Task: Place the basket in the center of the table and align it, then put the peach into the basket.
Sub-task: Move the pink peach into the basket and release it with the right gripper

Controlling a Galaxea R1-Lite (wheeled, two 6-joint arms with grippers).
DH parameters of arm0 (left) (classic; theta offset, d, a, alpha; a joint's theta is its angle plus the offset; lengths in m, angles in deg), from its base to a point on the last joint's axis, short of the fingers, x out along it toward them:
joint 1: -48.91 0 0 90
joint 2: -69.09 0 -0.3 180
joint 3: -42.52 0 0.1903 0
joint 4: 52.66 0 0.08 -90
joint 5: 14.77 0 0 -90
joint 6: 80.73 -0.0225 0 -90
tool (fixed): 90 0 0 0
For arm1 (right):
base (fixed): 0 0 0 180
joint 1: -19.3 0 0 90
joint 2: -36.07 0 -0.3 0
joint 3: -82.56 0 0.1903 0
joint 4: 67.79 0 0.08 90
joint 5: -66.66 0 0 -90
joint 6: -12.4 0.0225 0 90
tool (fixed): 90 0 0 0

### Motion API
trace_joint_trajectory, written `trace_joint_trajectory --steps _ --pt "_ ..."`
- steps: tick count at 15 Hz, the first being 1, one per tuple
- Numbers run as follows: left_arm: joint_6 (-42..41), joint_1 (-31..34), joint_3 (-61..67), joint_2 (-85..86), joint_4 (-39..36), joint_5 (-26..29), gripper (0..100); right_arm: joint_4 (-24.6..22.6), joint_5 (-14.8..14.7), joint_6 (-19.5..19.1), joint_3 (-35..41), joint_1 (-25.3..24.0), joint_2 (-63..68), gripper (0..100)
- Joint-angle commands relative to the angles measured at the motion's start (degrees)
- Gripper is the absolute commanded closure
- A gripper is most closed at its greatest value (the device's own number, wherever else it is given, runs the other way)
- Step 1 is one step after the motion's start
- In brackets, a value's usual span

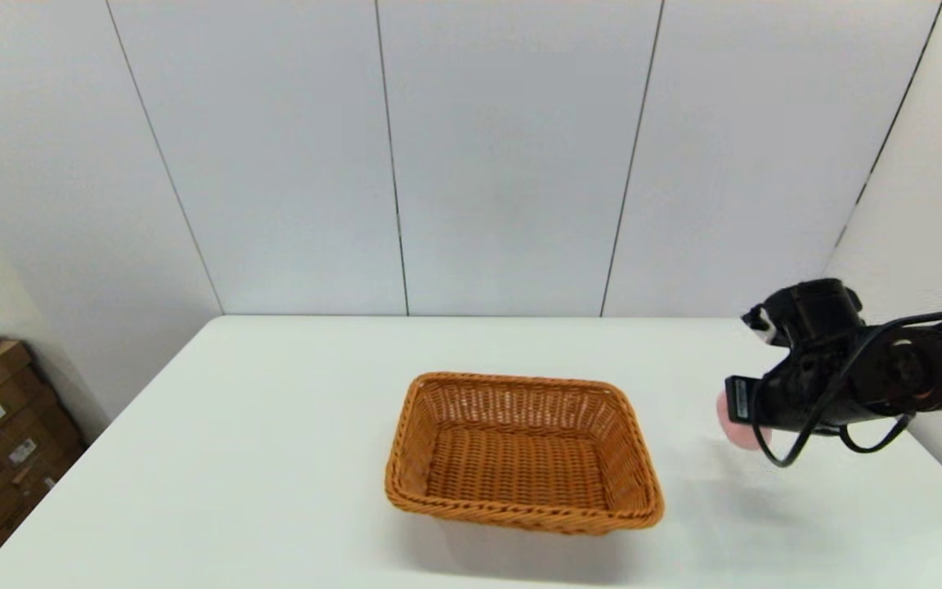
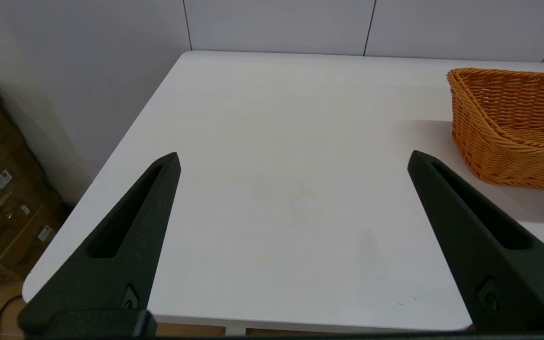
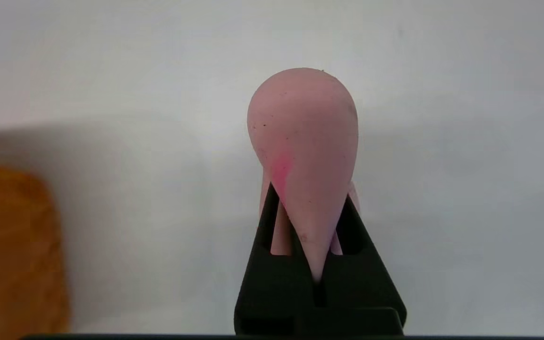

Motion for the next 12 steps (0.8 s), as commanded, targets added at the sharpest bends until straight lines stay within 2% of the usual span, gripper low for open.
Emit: trace_joint_trajectory --steps 1,4,7,10,12 --pt "0.6 0.0 0.0 -0.1 0.0 0.0 0 2.9 3.8 0.2 -1.7 -7.7 -13.3 100" --pt "0.8 0.0 0.0 -0.1 0.0 0.0 0 4.7 3.6 2.2 -5.2 -17.1 -13.1 100" --pt "0.3 0.0 0.0 -0.1 0.0 0.0 0 5.8 3.5 2.4 -11.3 -24.5 -9.2 100" --pt "0.3 0.0 0.0 -0.1 0.0 0.0 0 8.2 3.5 2.5 -16.7 -30.5 -3.8 100" --pt "0.3 0.0 0.0 -0.1 0.0 0.0 0 8.2 3.5 2.6 -17.3 -33.6 0.5 100"
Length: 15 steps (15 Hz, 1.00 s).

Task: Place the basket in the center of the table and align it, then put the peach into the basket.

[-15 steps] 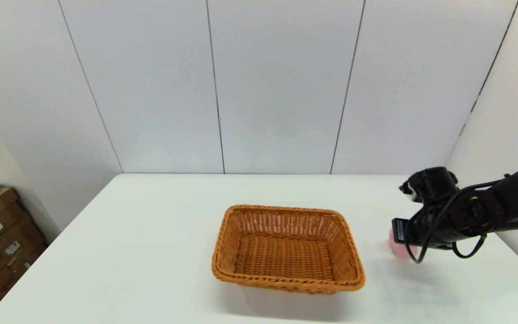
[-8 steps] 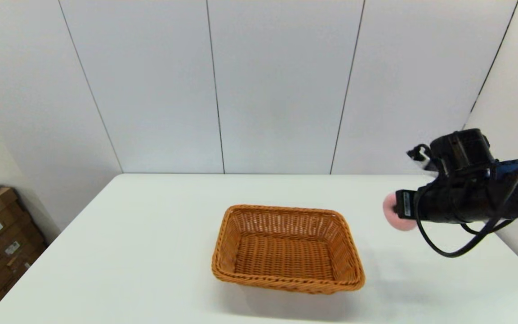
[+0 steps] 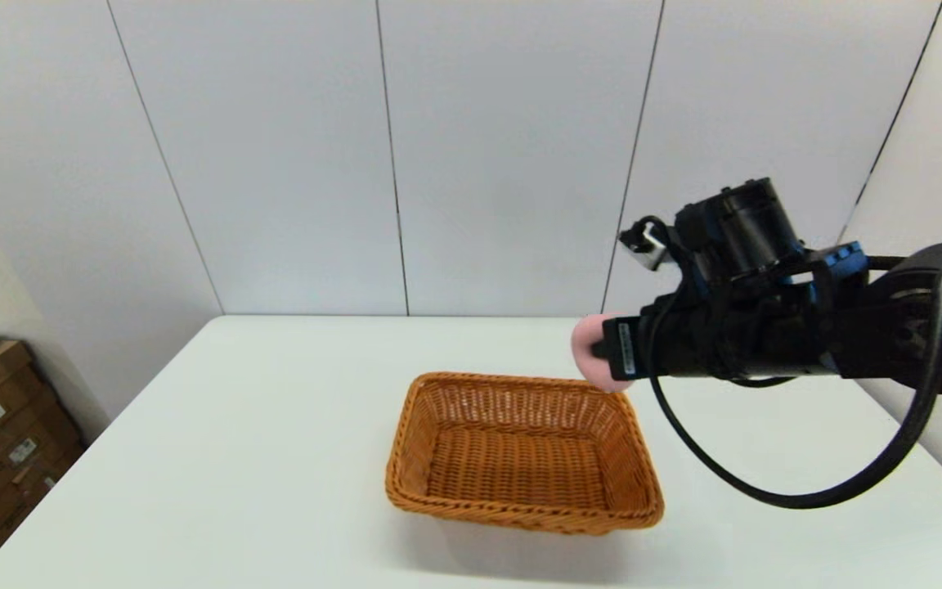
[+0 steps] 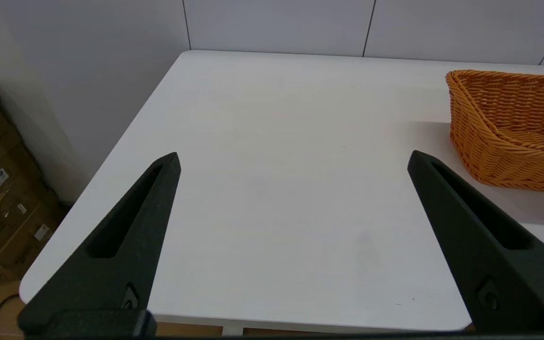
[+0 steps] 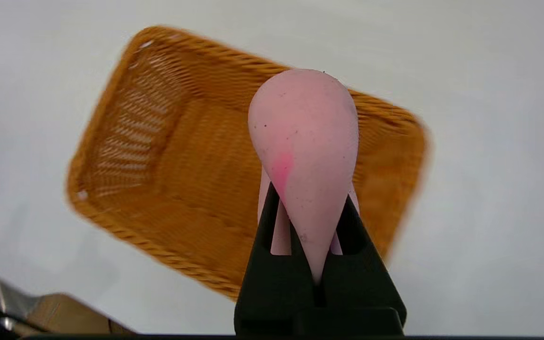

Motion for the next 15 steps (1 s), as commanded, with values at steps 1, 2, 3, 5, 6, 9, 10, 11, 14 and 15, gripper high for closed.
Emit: trace_joint_trajectory --steps 1,2,3,5,6,9,10,11,14,15 --pt "0.0 0.0 0.0 -0.1 0.1 0.0 0 0.6 0.2 0.3 -2.8 -6.8 9.4 100" --pt "0.0 0.0 0.0 -0.1 0.1 0.0 0 0.6 0.2 0.8 -2.5 -7.8 11.1 100" --pt "0.0 0.0 0.0 -0.1 0.1 0.0 0 0.7 0.2 1.5 -2.1 -8.5 11.9 100" --pt "-0.1 0.0 0.0 -0.1 0.1 0.1 0 0.7 0.2 1.5 -2.2 -8.7 12.4 0" --pt "-0.1 0.0 0.0 -0.1 0.1 0.0 0 0.7 0.2 1.5 -2.2 -8.7 12.5 0" --pt "0.0 0.0 0.0 -0.1 0.1 0.0 0 0.6 0.2 1.7 -2.2 -8.3 12.1 0" --pt "0.0 0.0 0.0 -0.1 0.0 0.0 0 0.6 0.2 1.9 -2.3 -8.1 11.9 0" --pt "0.0 0.0 0.0 -0.1 0.1 -0.1 0 0.6 0.2 2.0 -2.3 -7.7 11.3 0" --pt "0.0 0.0 0.0 -0.1 0.1 -0.1 0 0.8 0.1 1.9 -2.2 -2.4 8.1 0" --pt "0.0 0.0 -0.1 -0.1 0.1 0.0 0 1.3 0.2 1.8 -2.1 1.0 7.0 0"
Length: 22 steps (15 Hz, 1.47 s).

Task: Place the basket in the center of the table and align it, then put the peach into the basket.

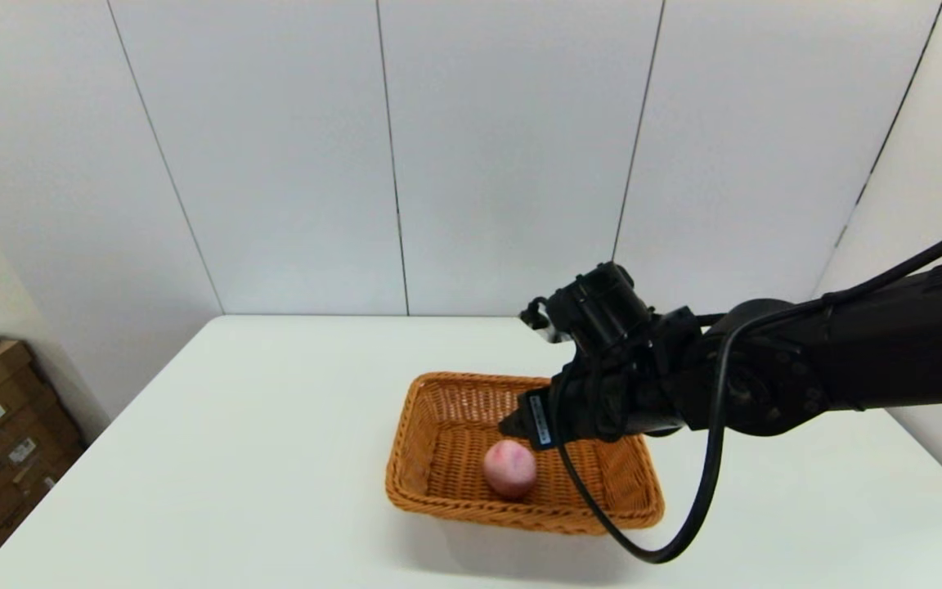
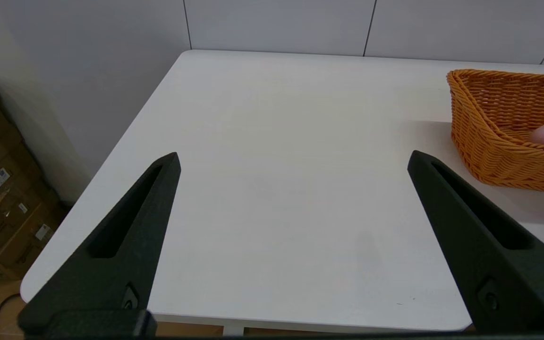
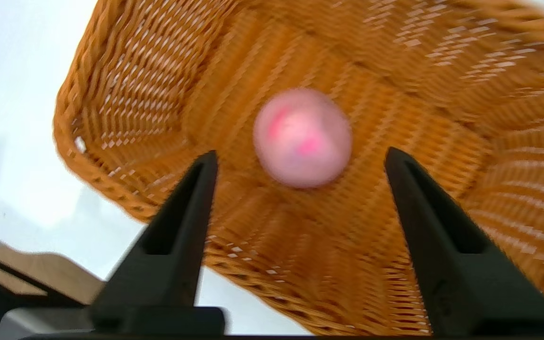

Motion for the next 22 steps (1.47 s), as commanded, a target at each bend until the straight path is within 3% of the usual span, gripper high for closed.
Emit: trace_joint_trajectory --steps 1,4,6,11,14,18,22 --pt "0.0 0.0 0.0 -0.1 0.0 0.0 0 1.4 0.4 -0.3 0.1 11.3 -5.1 0" --pt "0.1 0.0 -0.1 -0.1 0.0 0.0 0 2.6 4.0 -2.4 0.2 24.9 -6.1 0" --pt "0.0 0.0 -0.1 -0.1 0.0 0.0 0 3.0 7.7 -7.3 0.1 34.7 -5.9 0" --pt "0.7 0.0 0.0 -0.1 -0.1 0.0 0 3.0 11.1 -12.9 -0.6 50.4 -5.3 0" --pt "0.7 0.0 0.0 -0.1 -0.1 0.0 0 4.2 12.7 -15.7 0.5 53.8 -7.0 0" --pt "0.7 0.0 0.0 -0.1 0.0 0.0 0 10.1 16.9 -15.0 2.2 50.4 -16.9 0" --pt "0.7 0.0 0.0 -0.1 0.0 0.0 0 10.8 18.3 -15.0 10.3 50.2 -31.1 0"
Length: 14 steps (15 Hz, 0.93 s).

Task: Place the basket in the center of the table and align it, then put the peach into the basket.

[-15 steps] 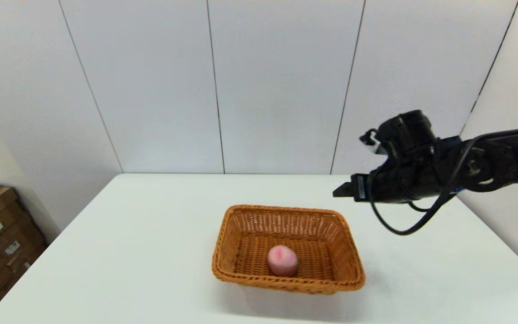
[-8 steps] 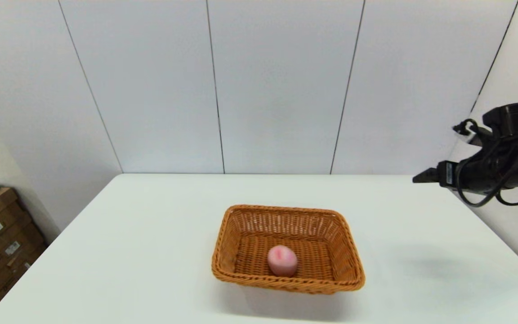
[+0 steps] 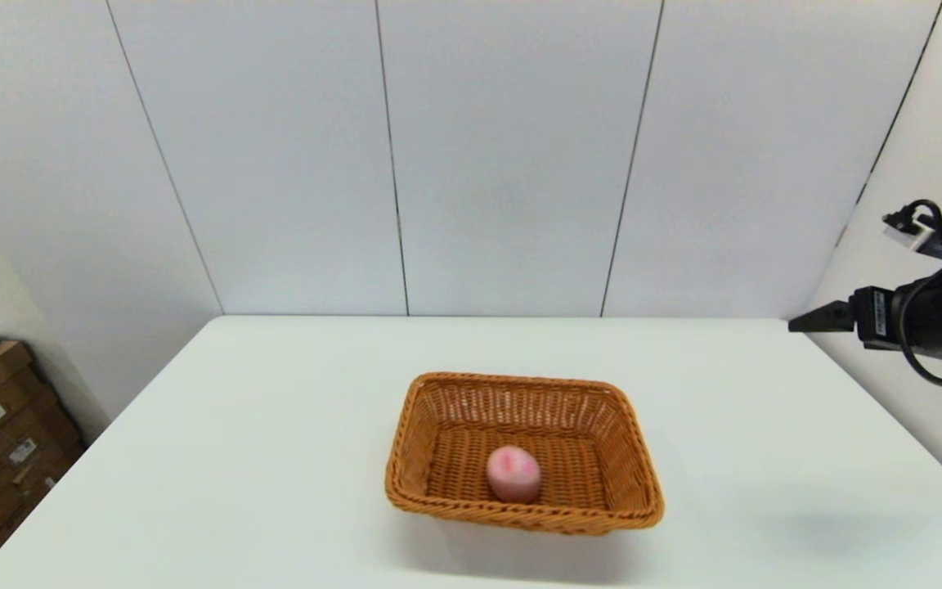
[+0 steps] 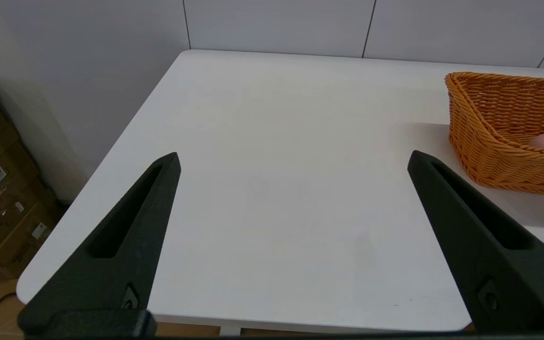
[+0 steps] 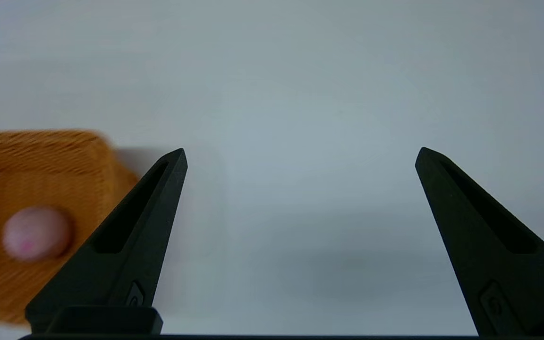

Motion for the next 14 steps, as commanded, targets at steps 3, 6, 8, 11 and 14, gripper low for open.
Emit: trace_joint_trajectory --steps 3,6,8,11,14 --pt "0.0 0.0 0.0 -0.1 0.1 0.0 0 0.3 0.3 0.9 21.7 -5.3 -32.0 0" --pt "0.0 0.0 0.0 -0.1 0.0 0.0 0 -0.4 -2.7 5.7 30.4 -13.2 -45.2 0" --pt "0.0 0.0 0.0 -0.1 0.0 0.0 0 -0.8 -8.1 6.8 35.8 -14.4 -56.2 0" --pt "0.0 0.0 0.0 -0.1 0.0 0.0 0 -5.6 -12.9 6.8 43.6 -14.2 -67.9 0" --pt "0.0 0.0 0.0 -0.1 0.0 0.0 0 -11.3 -15.8 6.8 50.5 -14.7 -76.3 0"
